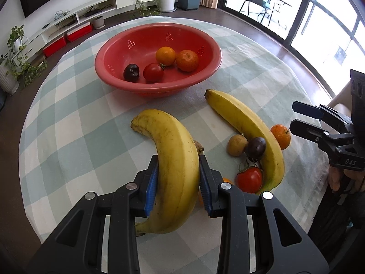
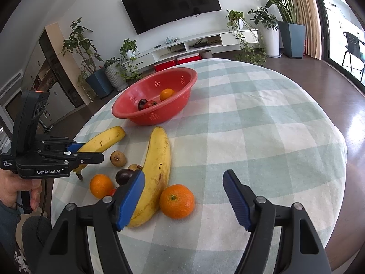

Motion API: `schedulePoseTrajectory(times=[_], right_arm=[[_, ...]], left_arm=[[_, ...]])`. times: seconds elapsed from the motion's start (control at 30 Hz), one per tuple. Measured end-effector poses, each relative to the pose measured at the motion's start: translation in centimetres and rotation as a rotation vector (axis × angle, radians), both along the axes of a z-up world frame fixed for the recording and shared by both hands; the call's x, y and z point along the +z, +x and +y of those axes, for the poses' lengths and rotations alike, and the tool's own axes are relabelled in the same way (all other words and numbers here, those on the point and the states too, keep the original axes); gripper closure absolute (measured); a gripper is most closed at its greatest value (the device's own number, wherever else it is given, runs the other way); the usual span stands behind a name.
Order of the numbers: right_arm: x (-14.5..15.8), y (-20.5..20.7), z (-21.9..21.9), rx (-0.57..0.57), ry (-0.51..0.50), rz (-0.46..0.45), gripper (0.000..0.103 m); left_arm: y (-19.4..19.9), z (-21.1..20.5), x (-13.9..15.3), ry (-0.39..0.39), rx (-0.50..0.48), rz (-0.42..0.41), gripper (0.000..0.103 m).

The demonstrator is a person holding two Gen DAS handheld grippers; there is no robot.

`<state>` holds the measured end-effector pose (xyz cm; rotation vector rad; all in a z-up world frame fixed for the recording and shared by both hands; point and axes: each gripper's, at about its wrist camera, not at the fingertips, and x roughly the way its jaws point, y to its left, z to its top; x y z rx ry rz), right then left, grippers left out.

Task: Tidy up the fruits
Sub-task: 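Hold the banana in the left tool while the right tool grasps the dark plum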

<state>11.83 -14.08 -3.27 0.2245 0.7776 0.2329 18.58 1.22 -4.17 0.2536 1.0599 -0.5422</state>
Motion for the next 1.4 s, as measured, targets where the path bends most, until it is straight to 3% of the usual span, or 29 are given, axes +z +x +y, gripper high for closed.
schedulePoseTrajectory(times=[0.27,0.47,0.77,1.0,1.4], right_arm=[[-0.2,0.1,0.4,0.001,-0.034,-0.001,0.03],[-0.1,0.0,0.7,0.013,-0.04,-0.013,0.03],[0.9,-1.1,3.3,0.135,-0.088,-0.086,0.034],[1.1,-1.2,7.4,0.271,-0.198,-0.076,0.049],[0.4,0.5,10.7,0.341,-0.343,-0.032,0.058]], left_arm=[[-2.9,1.7,0.1,-0.016,0.006,-0.017,0.073],[-5.3,3.7,0.8,-0.073,0.053,-0.054,0.073],[-7.8,5.0,2.1,-0.185,0.083,-0.103,0.073],[-9.5,6.1,2.8,-0.276,0.124,-0.134,0.073],[-10.9,6.6,2.1,-0.361,0.131,-0.137,0.073]])
